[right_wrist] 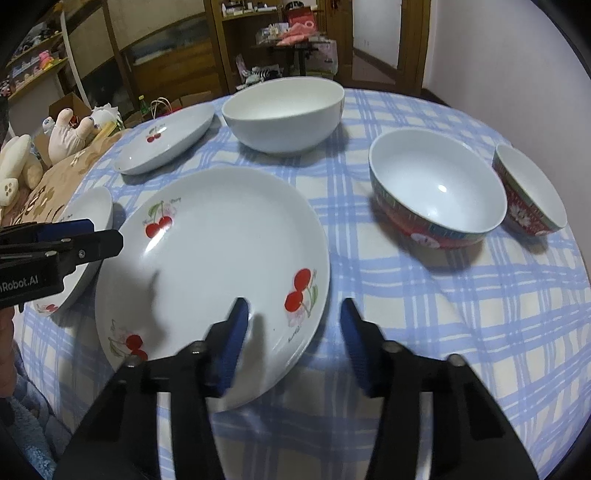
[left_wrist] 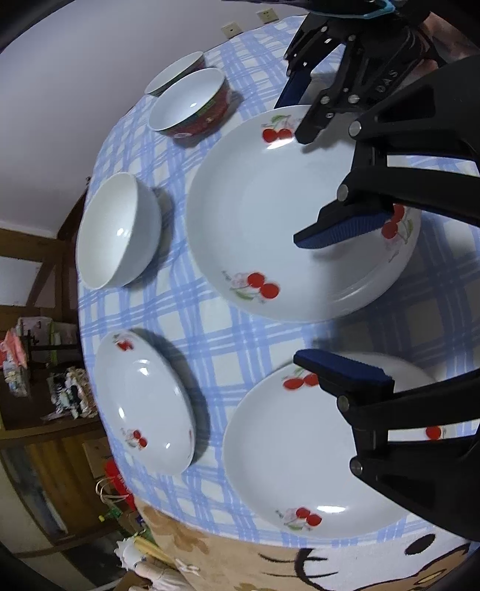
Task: Organize plates and bowls
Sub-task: 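Reach the left gripper to a cherry plate rim while the right gripper grips the opposite rim, then lift and carry the cherry plate with both grippers across the table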
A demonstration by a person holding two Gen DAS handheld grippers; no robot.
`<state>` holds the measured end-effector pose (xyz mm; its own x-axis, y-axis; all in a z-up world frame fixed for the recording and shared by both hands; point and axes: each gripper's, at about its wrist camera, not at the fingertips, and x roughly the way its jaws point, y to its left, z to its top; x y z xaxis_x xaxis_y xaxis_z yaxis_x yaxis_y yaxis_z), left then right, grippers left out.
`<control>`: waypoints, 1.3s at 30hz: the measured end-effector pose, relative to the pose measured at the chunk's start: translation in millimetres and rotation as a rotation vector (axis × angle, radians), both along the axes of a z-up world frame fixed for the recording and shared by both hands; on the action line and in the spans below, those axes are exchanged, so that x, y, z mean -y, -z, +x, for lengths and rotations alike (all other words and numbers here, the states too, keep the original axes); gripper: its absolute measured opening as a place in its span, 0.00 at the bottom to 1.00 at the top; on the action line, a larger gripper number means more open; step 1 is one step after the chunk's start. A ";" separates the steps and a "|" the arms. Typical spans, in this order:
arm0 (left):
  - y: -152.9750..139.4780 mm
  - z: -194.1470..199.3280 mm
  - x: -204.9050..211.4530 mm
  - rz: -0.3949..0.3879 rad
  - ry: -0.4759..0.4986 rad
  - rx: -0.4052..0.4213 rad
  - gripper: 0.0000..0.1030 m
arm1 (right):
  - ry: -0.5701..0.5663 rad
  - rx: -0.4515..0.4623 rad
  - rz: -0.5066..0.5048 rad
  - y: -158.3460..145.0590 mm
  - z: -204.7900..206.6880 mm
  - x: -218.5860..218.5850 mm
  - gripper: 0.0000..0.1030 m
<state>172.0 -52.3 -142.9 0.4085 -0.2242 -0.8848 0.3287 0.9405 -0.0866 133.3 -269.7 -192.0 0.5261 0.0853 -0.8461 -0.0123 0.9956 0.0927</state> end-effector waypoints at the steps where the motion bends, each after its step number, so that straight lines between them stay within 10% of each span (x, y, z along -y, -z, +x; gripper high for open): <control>1: 1.9 -0.7 0.5 0.000 0.003 -0.003 0.50 | 0.001 -0.009 0.004 1.7 0.5 0.4 0.36; 9: 12.2 4.5 -5.4 -0.029 -0.020 -0.061 0.37 | -0.016 -0.006 -0.102 2.6 -1.2 -8.5 0.28; 39: 31.7 6.3 0.2 -0.010 -0.079 -0.079 0.25 | 0.023 -0.017 0.137 6.4 12.1 18.8 0.16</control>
<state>178.3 -52.5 -174.6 0.3547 -0.2031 -0.9126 0.2453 0.9621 -0.1188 145.5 -288.5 -198.4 0.5151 0.1890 -0.8361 0.0134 0.9735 0.2283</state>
